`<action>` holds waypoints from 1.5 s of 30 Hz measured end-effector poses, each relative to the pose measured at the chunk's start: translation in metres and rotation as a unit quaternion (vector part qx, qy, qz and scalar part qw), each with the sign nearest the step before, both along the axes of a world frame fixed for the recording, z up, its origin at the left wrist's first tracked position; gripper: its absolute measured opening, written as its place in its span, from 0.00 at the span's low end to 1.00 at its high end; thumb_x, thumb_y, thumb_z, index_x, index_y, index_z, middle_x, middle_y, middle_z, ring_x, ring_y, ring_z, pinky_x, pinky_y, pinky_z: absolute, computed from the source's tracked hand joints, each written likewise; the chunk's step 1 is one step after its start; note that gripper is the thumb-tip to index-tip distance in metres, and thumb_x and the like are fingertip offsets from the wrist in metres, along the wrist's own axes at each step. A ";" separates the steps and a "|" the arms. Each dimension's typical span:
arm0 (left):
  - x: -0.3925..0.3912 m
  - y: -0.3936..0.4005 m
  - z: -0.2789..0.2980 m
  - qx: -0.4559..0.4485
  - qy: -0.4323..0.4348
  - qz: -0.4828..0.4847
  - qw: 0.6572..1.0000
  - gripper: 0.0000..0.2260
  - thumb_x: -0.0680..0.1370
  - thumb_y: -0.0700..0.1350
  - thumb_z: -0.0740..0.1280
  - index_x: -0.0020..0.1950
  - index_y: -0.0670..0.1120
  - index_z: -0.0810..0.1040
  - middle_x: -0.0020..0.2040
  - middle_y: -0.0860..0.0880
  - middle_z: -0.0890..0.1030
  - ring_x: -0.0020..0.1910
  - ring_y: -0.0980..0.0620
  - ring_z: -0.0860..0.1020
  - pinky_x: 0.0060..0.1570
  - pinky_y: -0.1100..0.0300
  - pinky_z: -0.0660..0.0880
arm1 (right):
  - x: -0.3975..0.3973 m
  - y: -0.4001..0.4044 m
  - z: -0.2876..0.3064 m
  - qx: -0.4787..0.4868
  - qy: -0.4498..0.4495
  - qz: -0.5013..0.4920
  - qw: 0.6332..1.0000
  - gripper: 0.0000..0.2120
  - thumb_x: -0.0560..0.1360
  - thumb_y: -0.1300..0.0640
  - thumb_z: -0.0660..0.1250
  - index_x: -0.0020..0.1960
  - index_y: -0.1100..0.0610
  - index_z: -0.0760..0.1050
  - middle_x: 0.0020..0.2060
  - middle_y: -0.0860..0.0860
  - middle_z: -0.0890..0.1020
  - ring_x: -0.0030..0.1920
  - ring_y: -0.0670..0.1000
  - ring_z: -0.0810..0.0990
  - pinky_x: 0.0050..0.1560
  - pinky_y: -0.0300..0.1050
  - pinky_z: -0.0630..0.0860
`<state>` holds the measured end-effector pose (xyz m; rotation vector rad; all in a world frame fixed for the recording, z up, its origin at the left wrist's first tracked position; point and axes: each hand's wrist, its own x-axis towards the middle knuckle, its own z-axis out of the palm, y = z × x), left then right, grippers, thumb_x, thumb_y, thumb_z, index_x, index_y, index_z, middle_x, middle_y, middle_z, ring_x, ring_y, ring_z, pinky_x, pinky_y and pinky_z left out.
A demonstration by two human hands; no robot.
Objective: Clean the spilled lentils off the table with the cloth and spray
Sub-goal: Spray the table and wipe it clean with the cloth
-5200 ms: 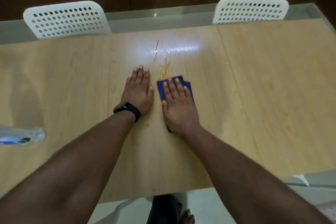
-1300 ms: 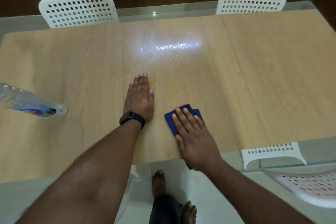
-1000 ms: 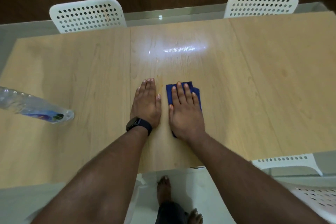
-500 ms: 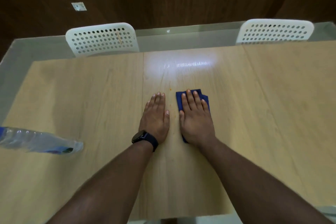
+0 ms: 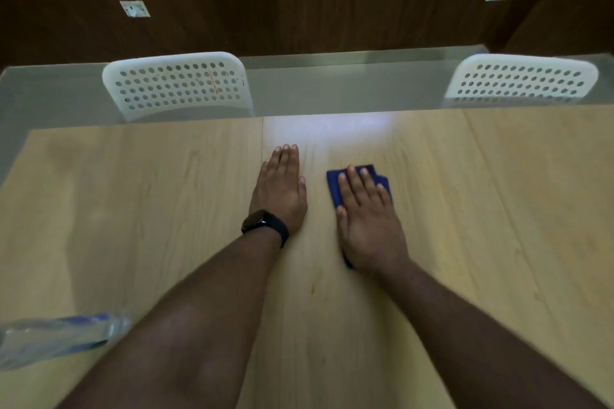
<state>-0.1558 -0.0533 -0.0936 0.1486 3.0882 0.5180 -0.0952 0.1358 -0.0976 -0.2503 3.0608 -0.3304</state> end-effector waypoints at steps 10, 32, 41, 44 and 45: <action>-0.002 0.001 -0.002 0.039 0.006 0.030 0.999 0.30 0.87 0.50 0.51 0.85 0.47 0.40 0.86 0.50 0.49 0.84 0.53 0.47 0.82 0.57 0.44 | -0.144 -0.047 0.000 0.011 0.006 -0.003 1.000 0.31 0.85 0.46 0.45 0.86 0.55 0.49 0.85 0.52 0.51 0.85 0.54 0.47 0.83 0.57 0.50; 0.012 0.013 0.014 0.042 -0.010 -0.017 0.999 0.28 0.85 0.52 0.49 0.85 0.45 0.56 0.85 0.46 0.54 0.84 0.49 0.50 0.82 0.53 0.47 | -0.042 0.019 -0.003 -0.246 0.022 0.012 0.969 0.26 0.85 0.54 0.52 0.83 0.54 0.61 0.82 0.48 0.62 0.82 0.43 0.56 0.82 0.51 0.58; 0.041 0.096 0.011 -0.072 -0.078 0.043 0.993 0.32 0.85 0.52 0.48 0.85 0.43 0.39 0.85 0.42 0.41 0.84 0.45 0.40 0.82 0.46 0.42 | -0.039 0.021 0.003 -0.350 0.030 -0.061 0.934 0.25 0.83 0.57 0.54 0.79 0.57 0.69 0.78 0.51 0.70 0.79 0.48 0.67 0.79 0.53 0.65; 0.025 0.089 0.002 -0.091 -0.067 0.066 0.991 0.34 0.80 0.53 0.43 0.85 0.43 0.39 0.84 0.39 0.39 0.84 0.42 0.40 0.82 0.44 0.42 | -0.042 0.023 -0.001 -0.342 0.039 -0.057 0.937 0.25 0.83 0.56 0.55 0.79 0.56 0.69 0.78 0.50 0.70 0.78 0.48 0.68 0.80 0.50 0.64; 0.013 0.084 0.002 -0.095 -0.059 0.064 0.992 0.36 0.78 0.54 0.40 0.85 0.43 0.39 0.84 0.38 0.39 0.84 0.41 0.39 0.82 0.44 0.42 | -0.044 0.022 0.000 -0.325 0.037 -0.051 0.944 0.25 0.83 0.56 0.55 0.79 0.55 0.69 0.78 0.50 0.70 0.78 0.48 0.67 0.80 0.48 0.62</action>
